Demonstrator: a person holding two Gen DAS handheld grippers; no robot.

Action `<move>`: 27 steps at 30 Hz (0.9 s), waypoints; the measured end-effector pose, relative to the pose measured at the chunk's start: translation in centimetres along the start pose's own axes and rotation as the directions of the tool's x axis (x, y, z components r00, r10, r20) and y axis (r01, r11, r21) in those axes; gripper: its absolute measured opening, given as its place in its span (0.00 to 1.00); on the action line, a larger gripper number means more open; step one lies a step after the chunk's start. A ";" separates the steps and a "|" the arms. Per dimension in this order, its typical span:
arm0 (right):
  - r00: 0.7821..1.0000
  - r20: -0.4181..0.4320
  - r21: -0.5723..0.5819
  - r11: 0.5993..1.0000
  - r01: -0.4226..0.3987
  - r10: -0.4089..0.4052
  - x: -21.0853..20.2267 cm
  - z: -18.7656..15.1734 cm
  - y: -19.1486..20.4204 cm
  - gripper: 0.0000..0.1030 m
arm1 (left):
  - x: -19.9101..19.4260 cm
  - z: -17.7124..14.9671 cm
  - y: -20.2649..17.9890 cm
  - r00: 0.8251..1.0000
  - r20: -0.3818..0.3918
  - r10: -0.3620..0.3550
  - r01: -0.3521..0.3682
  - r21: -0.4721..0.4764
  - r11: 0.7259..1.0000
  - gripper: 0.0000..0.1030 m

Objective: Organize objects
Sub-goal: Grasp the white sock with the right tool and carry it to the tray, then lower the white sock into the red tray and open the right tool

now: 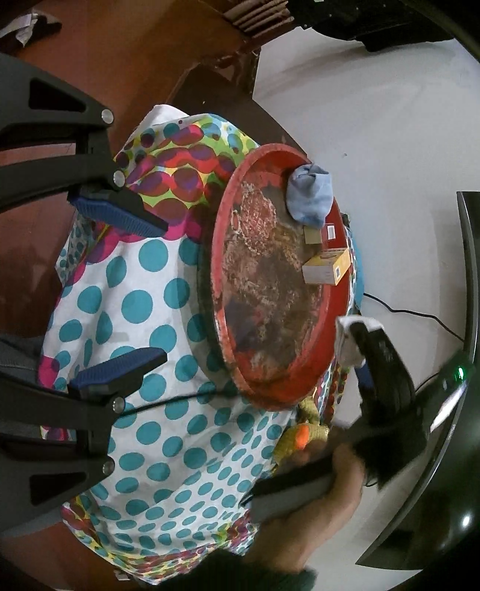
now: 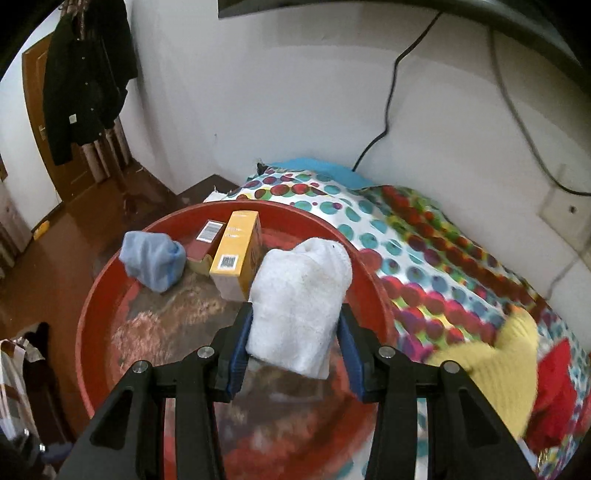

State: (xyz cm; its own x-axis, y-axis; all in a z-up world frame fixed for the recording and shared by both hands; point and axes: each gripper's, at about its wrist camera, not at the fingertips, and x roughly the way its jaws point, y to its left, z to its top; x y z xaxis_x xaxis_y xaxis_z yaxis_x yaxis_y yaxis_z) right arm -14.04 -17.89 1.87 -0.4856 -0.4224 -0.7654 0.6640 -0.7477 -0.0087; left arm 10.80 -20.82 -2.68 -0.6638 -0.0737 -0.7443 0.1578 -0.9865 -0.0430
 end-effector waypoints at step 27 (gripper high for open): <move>0.993 -0.105 -0.126 0.991 0.036 -0.050 9.2 2.7 2.5 0.73 | 2.1 -0.7 0.6 0.998 -0.069 -0.003 0.003 -0.005 1.000 0.62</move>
State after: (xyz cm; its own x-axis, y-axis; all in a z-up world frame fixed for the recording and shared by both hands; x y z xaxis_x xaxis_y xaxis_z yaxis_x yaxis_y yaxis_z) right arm -18.38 -25.09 -3.46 -0.4556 -0.3288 -0.8272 0.7125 -0.6918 -0.1174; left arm 9.98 -21.47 -4.74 -0.6125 -0.0605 -0.7881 0.1599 -0.9859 -0.0486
